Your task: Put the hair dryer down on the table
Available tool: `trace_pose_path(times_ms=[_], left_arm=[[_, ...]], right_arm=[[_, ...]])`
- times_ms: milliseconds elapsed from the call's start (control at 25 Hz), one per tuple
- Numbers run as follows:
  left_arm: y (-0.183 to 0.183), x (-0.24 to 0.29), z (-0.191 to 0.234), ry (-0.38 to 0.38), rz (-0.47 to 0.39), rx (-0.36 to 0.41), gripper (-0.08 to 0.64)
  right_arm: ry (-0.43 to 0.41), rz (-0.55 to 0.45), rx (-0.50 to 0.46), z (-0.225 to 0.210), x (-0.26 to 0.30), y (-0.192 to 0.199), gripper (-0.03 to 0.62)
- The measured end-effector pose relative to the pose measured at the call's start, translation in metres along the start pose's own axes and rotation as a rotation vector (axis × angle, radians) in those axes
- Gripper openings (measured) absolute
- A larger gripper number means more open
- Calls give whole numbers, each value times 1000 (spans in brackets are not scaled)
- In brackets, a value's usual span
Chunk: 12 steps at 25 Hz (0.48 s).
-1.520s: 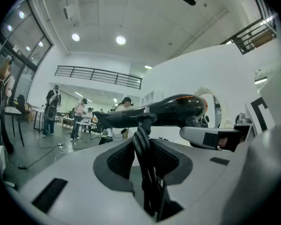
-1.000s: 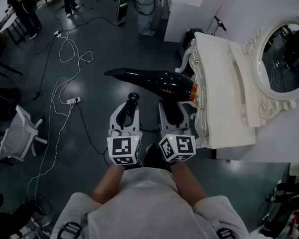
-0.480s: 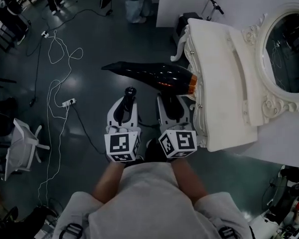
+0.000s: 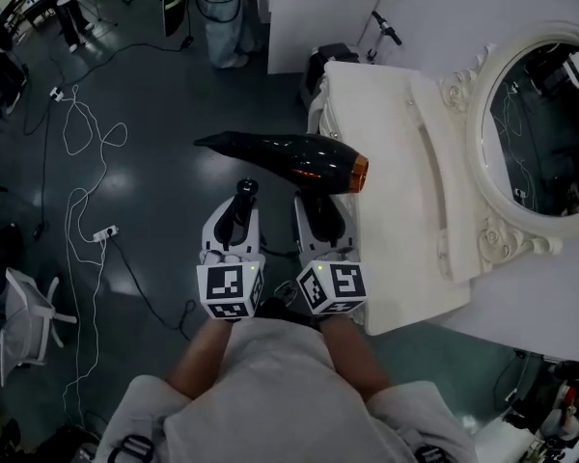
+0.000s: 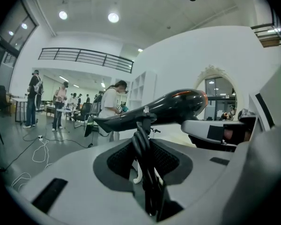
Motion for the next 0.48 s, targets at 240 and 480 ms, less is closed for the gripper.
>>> trace_pose_path(times_ms=[240, 480], left_arm=[[-9, 70, -22, 70, 44, 33, 100], [-23, 172, -42, 231, 82, 101, 101]], right_arm=[[85, -20, 35, -55, 28, -7, 187], [235, -59, 53, -115, 74, -15, 186]])
Point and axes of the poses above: the fingertips, and each gripper's own axes: x forward along the fingers, z to its left, y out of its underside, the point moved 8 cm from there along -x, backward along the fingers, and after that the axes turned 6 degrees about -y, right-handed, at the moved point
